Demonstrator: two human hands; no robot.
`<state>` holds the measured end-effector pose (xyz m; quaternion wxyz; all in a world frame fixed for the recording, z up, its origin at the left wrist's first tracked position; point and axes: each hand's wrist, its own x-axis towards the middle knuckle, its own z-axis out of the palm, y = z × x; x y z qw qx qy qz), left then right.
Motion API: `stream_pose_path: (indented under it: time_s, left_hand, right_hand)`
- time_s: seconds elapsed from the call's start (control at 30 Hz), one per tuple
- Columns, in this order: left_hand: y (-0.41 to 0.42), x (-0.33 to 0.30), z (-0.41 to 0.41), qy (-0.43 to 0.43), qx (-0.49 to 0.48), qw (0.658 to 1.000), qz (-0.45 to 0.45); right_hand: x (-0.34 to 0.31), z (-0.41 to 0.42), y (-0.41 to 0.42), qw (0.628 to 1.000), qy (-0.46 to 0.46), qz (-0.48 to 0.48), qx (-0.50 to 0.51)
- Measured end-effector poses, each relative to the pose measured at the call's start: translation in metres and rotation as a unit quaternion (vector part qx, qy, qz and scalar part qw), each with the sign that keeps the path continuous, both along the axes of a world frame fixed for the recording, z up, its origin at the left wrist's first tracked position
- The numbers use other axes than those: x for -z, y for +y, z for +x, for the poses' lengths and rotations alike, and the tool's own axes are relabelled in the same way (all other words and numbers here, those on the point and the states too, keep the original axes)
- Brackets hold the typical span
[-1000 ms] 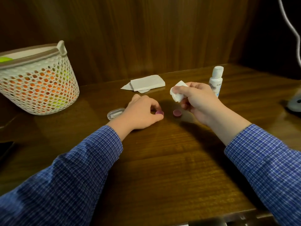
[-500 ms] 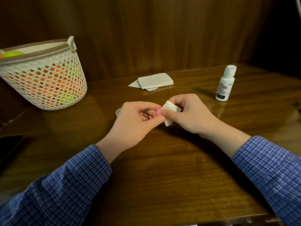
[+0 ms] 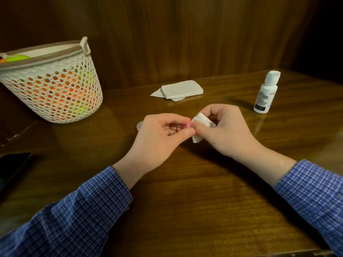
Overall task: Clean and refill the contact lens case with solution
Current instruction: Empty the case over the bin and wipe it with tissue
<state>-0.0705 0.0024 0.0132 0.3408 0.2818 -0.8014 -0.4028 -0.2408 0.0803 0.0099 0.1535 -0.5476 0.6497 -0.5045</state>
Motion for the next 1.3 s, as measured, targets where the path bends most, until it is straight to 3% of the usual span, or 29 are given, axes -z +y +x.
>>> stream_pose_path:
  time_s: [0.1, 0.23, 0.3, 0.4, 0.5, 0.63, 0.77, 0.87, 1.0, 1.13, 1.3]
  left_hand:
    - [-0.005, -0.004, 0.001, -0.013, 0.039, 0.999, 0.022]
    - [-0.012, -0.012, 0.005, -0.007, 0.108, 0.974, 0.197]
    - [-0.014, -0.014, 0.007, -0.009, 0.142, 0.950, 0.277]
    - [-0.013, -0.016, 0.005, -0.021, 0.155, 0.932, 0.327]
    - [-0.011, -0.018, 0.002, -0.021, 0.134, 0.941, 0.310]
    - [-0.004, -0.016, 0.000, -0.007, 0.060, 0.992, 0.115]
    - [0.005, -0.009, -0.001, 0.025, 0.059, 0.998, -0.002]
    - [0.004, -0.009, -0.002, 0.012, 0.038, 0.999, -0.010]
    - [0.001, -0.012, 0.000, -0.036, 0.057, 0.998, 0.005]
    - [0.002, -0.015, 0.003, -0.055, 0.116, 0.989, 0.074]
    - [0.003, -0.013, 0.003, -0.060, 0.131, 0.981, 0.129]
  right_hand:
    - [0.003, 0.003, 0.003, 0.995, 0.078, -0.059, 0.014]
    - [0.002, 0.003, 0.005, 0.967, 0.194, -0.163, -0.014]
    - [0.001, 0.000, 0.005, 0.965, 0.199, -0.161, -0.053]
    - [-0.002, -0.002, 0.005, 0.973, 0.175, -0.118, -0.093]
    - [-0.002, -0.001, 0.004, 0.981, 0.156, -0.085, -0.075]
    - [-0.004, -0.003, 0.001, 0.998, 0.037, -0.038, -0.038]
    - [-0.004, -0.001, -0.001, 0.998, -0.046, 0.005, -0.051]
    - [-0.002, 0.001, -0.001, 0.998, -0.051, 0.000, -0.040]
    - [0.001, 0.002, 0.002, 0.997, 0.038, -0.063, 0.008]
    - [-0.002, 0.002, 0.007, 0.981, 0.127, -0.147, -0.023]
    - [-0.003, 0.001, 0.007, 0.972, 0.146, -0.176, -0.052]
